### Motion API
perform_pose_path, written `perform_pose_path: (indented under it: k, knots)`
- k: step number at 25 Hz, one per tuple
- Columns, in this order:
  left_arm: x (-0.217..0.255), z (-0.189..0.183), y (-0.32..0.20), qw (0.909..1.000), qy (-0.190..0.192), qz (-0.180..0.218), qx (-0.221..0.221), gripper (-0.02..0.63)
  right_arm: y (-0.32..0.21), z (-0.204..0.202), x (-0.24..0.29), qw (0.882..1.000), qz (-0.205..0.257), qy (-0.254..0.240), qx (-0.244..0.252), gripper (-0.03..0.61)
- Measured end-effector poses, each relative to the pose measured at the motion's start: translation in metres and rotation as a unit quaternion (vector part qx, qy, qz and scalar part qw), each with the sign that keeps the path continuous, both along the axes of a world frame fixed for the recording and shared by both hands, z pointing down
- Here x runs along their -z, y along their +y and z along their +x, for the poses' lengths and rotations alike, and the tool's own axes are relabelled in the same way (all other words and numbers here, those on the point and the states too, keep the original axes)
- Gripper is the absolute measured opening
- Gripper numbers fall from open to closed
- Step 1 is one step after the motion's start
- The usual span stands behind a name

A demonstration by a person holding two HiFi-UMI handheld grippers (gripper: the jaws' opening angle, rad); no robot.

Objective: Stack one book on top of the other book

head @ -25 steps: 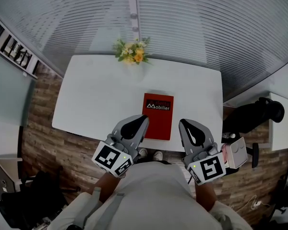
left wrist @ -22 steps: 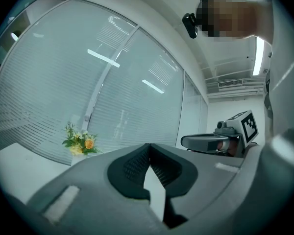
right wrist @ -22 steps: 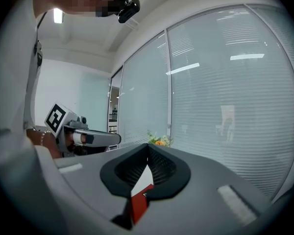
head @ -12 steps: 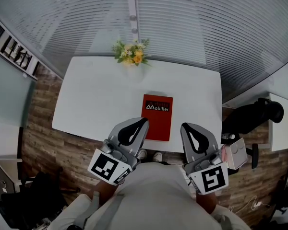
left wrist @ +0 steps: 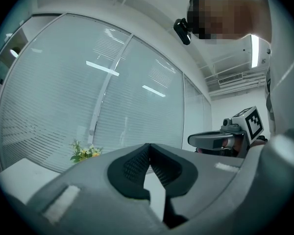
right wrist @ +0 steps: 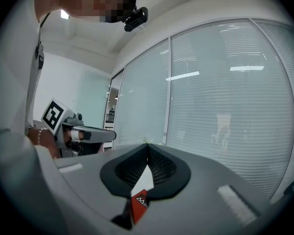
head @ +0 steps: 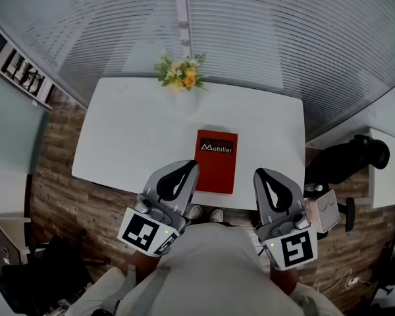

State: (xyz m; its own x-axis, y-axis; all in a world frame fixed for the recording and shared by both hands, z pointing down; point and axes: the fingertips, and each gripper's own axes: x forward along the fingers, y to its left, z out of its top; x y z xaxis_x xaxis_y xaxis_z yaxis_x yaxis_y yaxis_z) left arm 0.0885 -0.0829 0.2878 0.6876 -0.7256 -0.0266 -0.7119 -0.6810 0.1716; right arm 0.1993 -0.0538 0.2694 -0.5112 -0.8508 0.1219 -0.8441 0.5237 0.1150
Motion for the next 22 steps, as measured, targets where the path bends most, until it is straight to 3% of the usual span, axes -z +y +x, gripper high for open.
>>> perform_pose_path:
  k: [22]
  knots:
    - [0.0033,-0.0017,0.0021,1.0,0.002,-0.001,-0.003,0.006,0.0014,-0.0006,0.0013,1.0,0.006,0.01,0.004,0.005]
